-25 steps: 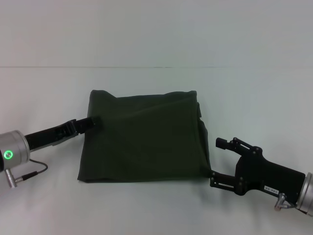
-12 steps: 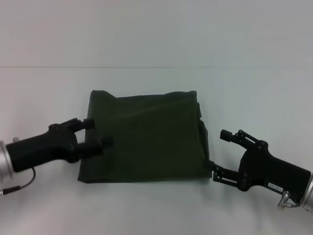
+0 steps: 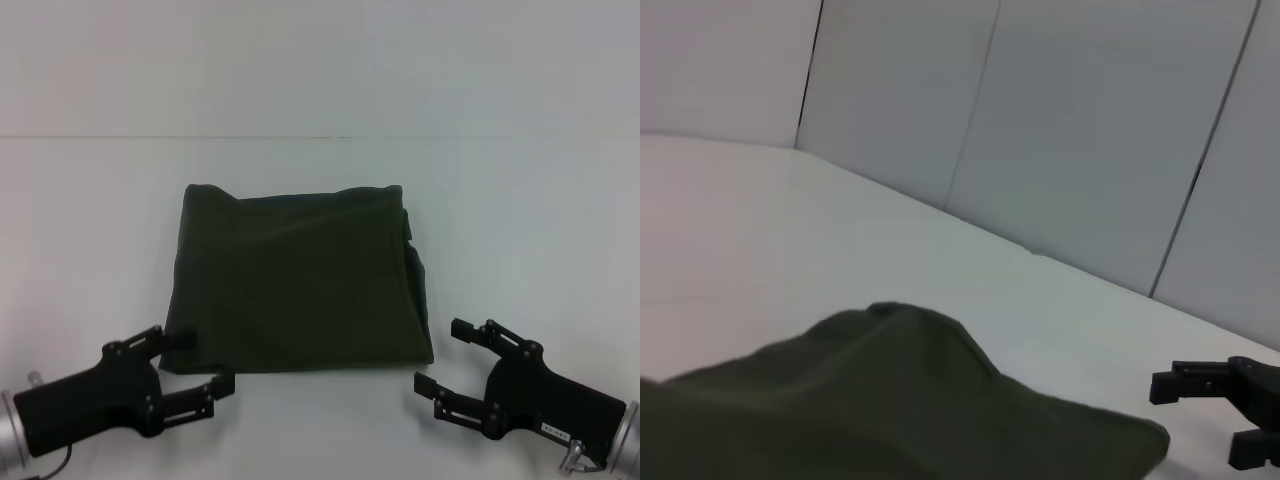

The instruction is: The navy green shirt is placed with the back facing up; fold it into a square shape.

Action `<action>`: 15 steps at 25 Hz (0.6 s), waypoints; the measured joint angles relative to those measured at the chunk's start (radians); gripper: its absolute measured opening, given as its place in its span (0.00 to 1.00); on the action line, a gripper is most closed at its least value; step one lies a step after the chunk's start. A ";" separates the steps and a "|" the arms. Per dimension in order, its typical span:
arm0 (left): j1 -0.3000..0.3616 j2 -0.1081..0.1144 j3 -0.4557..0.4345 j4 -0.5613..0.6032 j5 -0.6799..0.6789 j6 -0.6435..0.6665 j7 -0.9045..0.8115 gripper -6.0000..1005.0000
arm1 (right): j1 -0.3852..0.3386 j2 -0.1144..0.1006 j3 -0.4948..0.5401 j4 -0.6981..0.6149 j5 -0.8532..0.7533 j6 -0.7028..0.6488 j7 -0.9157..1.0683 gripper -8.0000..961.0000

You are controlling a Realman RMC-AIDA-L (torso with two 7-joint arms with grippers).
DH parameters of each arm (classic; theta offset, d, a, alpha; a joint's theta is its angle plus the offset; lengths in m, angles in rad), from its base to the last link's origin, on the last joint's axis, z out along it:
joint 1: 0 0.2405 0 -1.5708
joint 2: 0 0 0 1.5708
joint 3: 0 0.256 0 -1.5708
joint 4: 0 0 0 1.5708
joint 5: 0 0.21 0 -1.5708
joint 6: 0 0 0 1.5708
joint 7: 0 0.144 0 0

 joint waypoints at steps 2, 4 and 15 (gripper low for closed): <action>0.015 0.001 0.000 -0.016 0.000 0.001 0.029 0.88 | -0.004 0.000 0.002 0.005 0.000 0.019 -0.001 0.95; 0.034 0.000 -0.002 -0.032 0.000 0.004 0.076 0.88 | -0.007 0.000 0.003 0.005 0.001 0.026 -0.002 0.95; 0.053 0.001 -0.019 -0.041 -0.009 0.036 0.104 0.88 | -0.008 0.000 -0.006 0.002 -0.001 0.018 -0.011 0.95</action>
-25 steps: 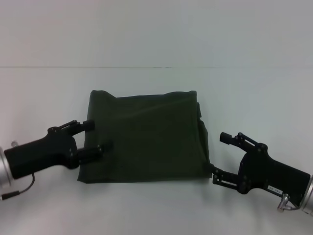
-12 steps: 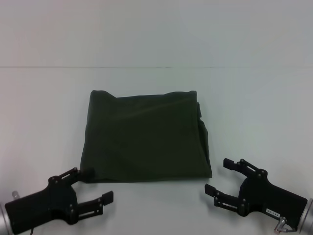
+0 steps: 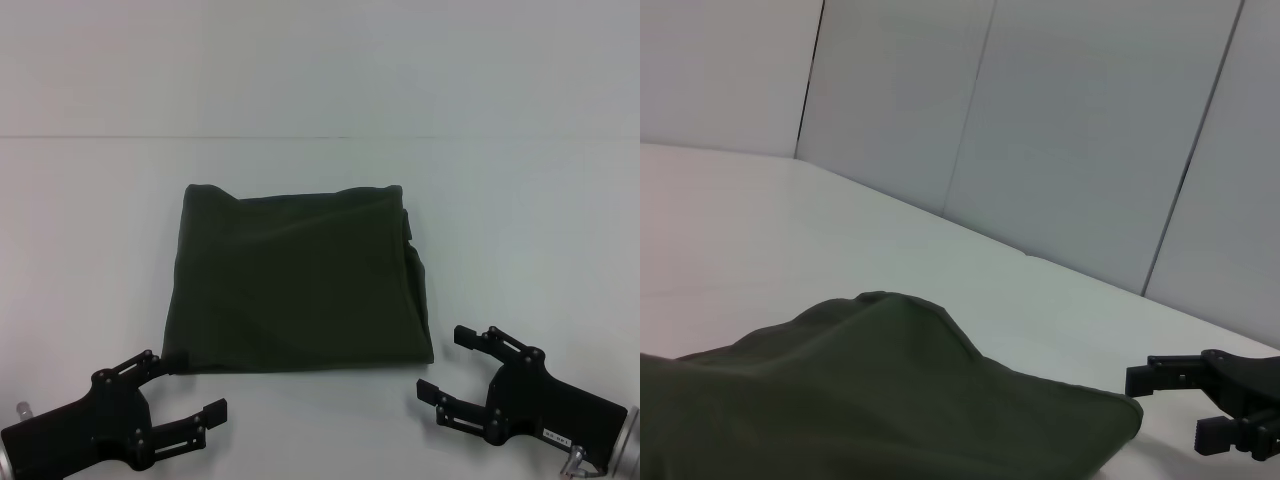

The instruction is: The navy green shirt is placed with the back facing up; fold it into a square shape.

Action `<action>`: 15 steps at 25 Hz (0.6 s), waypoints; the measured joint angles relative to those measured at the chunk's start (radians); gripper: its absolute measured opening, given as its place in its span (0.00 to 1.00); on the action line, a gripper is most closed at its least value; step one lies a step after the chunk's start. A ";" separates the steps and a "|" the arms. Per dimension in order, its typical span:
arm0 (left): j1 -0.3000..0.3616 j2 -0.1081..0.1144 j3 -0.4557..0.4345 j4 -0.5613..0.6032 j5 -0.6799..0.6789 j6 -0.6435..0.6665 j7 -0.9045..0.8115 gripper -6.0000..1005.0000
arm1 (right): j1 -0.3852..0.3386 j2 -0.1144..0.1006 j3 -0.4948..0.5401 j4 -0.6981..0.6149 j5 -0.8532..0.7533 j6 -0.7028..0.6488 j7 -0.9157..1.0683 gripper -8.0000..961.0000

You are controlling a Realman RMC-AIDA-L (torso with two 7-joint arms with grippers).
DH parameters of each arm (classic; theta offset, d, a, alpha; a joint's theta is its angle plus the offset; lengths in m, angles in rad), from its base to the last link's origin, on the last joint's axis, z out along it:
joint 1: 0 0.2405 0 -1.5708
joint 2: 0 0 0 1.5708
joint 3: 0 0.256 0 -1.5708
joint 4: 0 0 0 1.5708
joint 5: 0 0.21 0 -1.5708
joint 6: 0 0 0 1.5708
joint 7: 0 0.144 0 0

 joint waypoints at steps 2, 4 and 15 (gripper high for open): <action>-0.001 0.000 -0.001 0.000 0.000 0.002 -0.001 0.88 | -0.001 0.000 0.000 0.001 0.000 0.000 -0.003 0.95; -0.004 0.000 -0.001 0.000 0.000 0.003 -0.002 0.88 | 0.001 0.000 0.000 0.001 -0.001 -0.001 -0.003 0.95; -0.008 0.000 -0.009 0.000 -0.013 0.008 -0.005 0.88 | 0.008 0.000 0.001 0.003 0.000 -0.001 -0.003 0.95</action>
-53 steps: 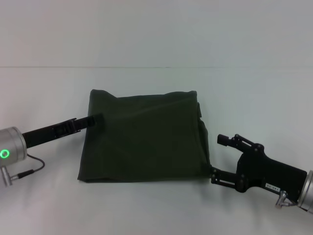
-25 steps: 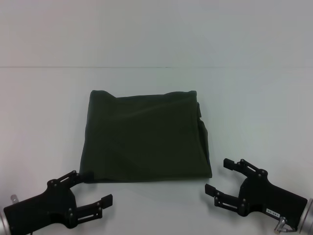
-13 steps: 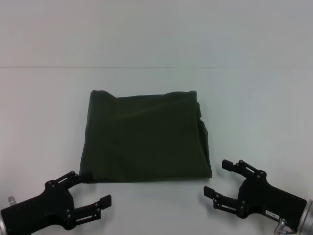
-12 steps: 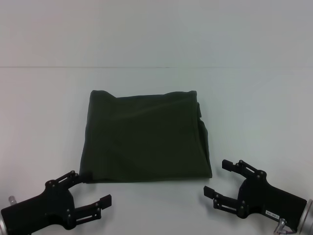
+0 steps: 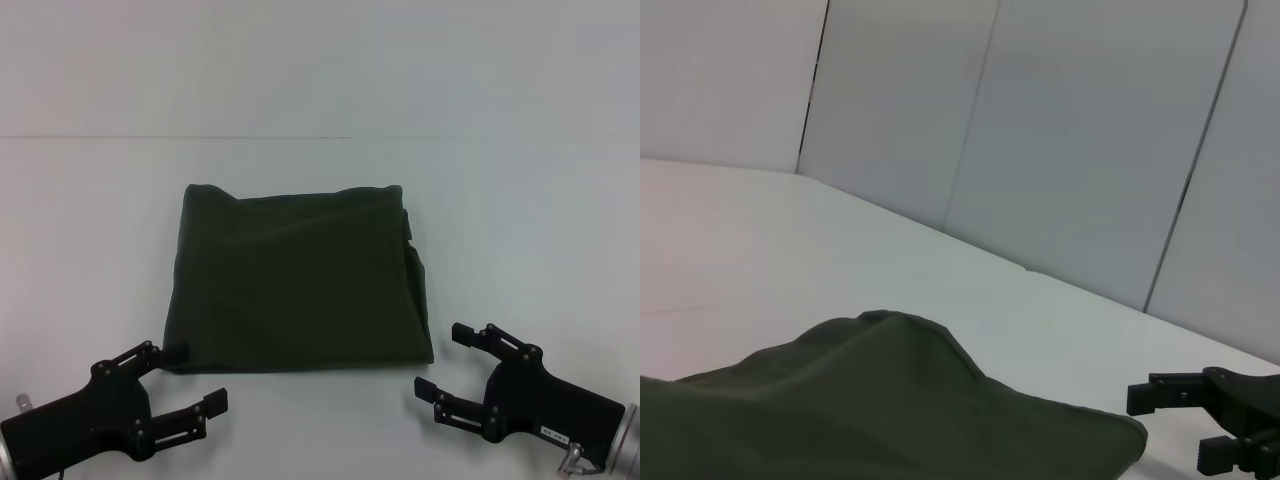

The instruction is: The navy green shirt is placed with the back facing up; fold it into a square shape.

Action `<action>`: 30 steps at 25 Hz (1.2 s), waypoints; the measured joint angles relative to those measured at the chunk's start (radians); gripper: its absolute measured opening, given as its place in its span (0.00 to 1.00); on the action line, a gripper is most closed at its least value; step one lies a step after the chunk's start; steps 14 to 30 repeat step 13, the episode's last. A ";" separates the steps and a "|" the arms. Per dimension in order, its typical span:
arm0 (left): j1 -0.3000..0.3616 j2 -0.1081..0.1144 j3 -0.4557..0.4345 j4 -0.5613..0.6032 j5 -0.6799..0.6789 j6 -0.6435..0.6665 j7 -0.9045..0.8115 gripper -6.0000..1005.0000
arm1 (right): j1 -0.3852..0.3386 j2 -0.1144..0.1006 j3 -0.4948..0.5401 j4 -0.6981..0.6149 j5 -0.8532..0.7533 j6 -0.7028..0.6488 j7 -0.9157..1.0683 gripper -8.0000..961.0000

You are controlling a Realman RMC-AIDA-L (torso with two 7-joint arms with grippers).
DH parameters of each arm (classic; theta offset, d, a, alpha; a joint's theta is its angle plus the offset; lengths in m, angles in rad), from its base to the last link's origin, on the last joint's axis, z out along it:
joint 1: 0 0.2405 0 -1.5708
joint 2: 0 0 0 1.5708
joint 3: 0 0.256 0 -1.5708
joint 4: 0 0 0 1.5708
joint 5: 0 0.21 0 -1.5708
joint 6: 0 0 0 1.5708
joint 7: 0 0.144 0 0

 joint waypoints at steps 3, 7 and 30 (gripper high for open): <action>0.000 -0.001 -0.002 0.000 0.000 0.000 -0.001 0.88 | -0.001 0.000 0.000 0.000 0.000 0.000 0.000 0.95; -0.001 -0.004 -0.003 0.000 0.000 0.001 0.000 0.88 | -0.002 0.000 0.000 0.001 0.001 0.000 0.000 0.95; -0.006 -0.005 -0.003 0.000 0.000 0.001 0.000 0.88 | -0.004 0.000 0.000 0.001 0.002 0.000 0.000 0.95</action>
